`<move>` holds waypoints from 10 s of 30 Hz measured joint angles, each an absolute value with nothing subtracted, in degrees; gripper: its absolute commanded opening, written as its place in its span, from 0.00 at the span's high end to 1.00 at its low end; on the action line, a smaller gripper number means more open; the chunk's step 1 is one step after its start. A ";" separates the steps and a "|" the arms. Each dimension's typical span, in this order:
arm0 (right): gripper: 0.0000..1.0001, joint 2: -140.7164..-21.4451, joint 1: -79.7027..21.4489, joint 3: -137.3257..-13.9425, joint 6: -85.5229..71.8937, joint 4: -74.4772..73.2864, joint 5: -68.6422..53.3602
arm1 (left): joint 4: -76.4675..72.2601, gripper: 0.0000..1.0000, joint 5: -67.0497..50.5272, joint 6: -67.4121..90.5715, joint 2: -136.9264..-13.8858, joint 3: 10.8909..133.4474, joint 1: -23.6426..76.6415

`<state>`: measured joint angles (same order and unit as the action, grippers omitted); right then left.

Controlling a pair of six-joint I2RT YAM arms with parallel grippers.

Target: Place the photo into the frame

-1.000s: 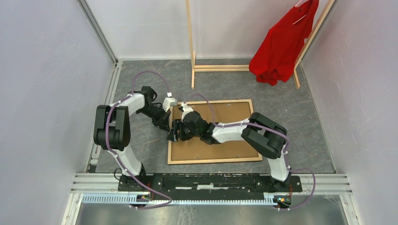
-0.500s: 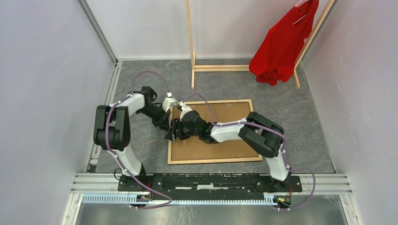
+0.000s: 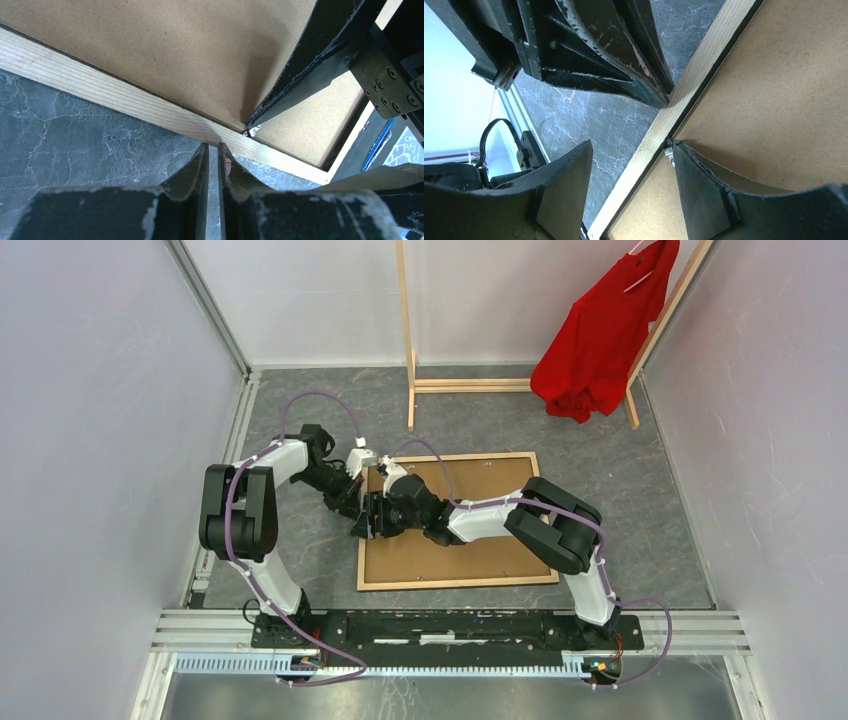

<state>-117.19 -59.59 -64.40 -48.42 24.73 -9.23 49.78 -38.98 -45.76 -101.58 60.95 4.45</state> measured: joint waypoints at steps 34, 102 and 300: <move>0.30 -114.41 -43.09 -66.30 -39.51 16.32 -7.20 | 51.16 0.85 -39.55 -45.80 -103.37 62.52 3.18; 0.17 -101.19 -35.51 -60.03 -39.22 17.34 -3.49 | 53.87 0.88 -38.41 -47.86 -101.03 63.40 2.63; 0.26 -120.01 -33.95 -71.22 -47.44 18.24 -20.18 | 50.85 0.81 -45.87 -37.30 -119.74 80.93 10.94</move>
<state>-120.01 -33.95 -71.22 -47.44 18.24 -20.18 50.85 -45.87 -37.30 -119.74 80.93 10.94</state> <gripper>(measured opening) 0.708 0.174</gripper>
